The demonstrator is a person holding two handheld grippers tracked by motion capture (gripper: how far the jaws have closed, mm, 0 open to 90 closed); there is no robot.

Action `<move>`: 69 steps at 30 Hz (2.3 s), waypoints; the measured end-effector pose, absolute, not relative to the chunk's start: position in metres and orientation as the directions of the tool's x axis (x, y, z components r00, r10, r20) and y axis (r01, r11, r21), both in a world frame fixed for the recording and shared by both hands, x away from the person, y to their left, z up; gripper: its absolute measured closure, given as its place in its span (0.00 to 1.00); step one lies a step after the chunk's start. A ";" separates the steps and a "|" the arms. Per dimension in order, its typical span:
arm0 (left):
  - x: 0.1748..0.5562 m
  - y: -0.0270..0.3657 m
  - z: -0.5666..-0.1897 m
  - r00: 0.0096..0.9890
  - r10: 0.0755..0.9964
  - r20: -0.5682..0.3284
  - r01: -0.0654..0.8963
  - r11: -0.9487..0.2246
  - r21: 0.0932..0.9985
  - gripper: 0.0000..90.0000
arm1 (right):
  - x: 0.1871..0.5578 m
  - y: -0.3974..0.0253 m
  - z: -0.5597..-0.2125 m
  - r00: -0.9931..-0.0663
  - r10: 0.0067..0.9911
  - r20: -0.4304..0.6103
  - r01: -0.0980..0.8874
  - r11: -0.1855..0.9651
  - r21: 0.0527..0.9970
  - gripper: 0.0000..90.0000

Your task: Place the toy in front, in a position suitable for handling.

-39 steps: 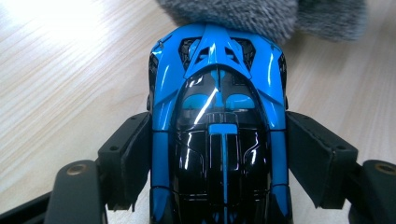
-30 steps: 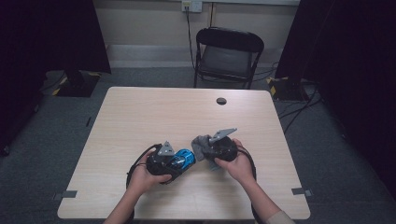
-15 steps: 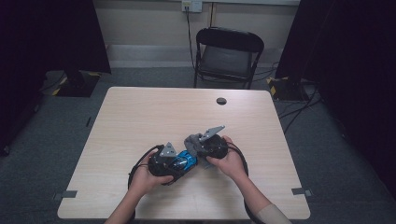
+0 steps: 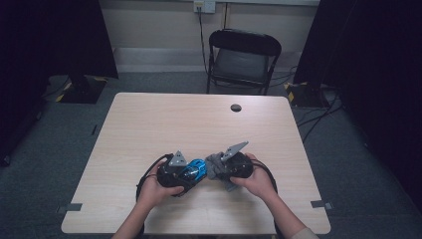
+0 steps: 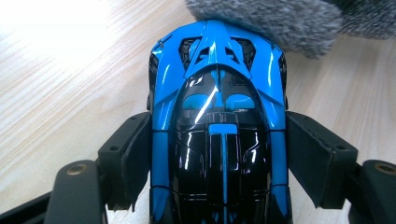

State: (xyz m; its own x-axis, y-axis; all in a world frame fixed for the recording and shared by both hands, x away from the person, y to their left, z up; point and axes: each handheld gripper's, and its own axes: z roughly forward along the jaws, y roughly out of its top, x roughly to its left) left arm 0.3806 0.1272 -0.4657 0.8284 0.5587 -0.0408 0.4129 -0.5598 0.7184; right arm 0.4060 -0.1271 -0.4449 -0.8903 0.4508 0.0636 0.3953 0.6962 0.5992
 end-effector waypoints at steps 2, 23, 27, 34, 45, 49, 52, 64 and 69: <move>0.380 0.127 -0.465 0.832 0.553 -0.047 0.411 -0.557 0.722 0.30 | 0.409 -0.134 -0.440 -0.879 0.474 0.060 0.405 0.672 0.621 0.85; 0.378 0.123 -0.465 0.842 0.538 -0.044 0.402 -0.570 0.717 0.30 | 0.431 -0.108 -0.427 -0.884 0.455 0.111 0.403 0.619 0.674 0.85; 0.380 0.123 -0.466 0.836 0.547 -0.048 0.411 -0.564 0.716 0.30 | 0.426 -0.115 -0.430 -0.881 0.458 0.117 0.411 0.620 0.669 0.85; 0.384 0.124 -0.466 0.808 0.586 -0.065 0.445 -0.534 0.719 0.30 | 0.417 -0.122 -0.435 -0.880 0.460 0.121 0.415 0.620 0.666 0.85; 0.392 0.127 -0.466 0.756 0.652 -0.059 0.486 -0.499 0.718 0.30 | 0.399 -0.112 -0.453 -0.894 0.431 0.122 0.403 0.656 0.638 0.85; 0.395 0.127 -0.463 0.746 0.663 -0.065 0.490 -0.480 0.727 0.30 | 0.392 -0.103 -0.459 -0.909 0.400 0.117 0.382 0.688 0.617 0.85; 0.398 0.126 -0.459 0.738 0.672 -0.061 0.488 -0.468 0.736 0.30 | 0.387 -0.094 -0.462 -0.922 0.370 0.113 0.360 0.713 0.602 0.85; 0.403 0.122 -0.462 0.717 0.693 -0.069 0.512 -0.458 0.727 0.30 | 0.373 -0.071 -0.464 -0.954 0.272 0.122 0.291 0.757 0.585 0.85; 0.404 0.120 -0.465 0.715 0.696 -0.057 0.516 -0.471 0.716 0.30 | 0.374 -0.073 -0.462 -0.955 0.271 0.117 0.288 0.767 0.574 0.85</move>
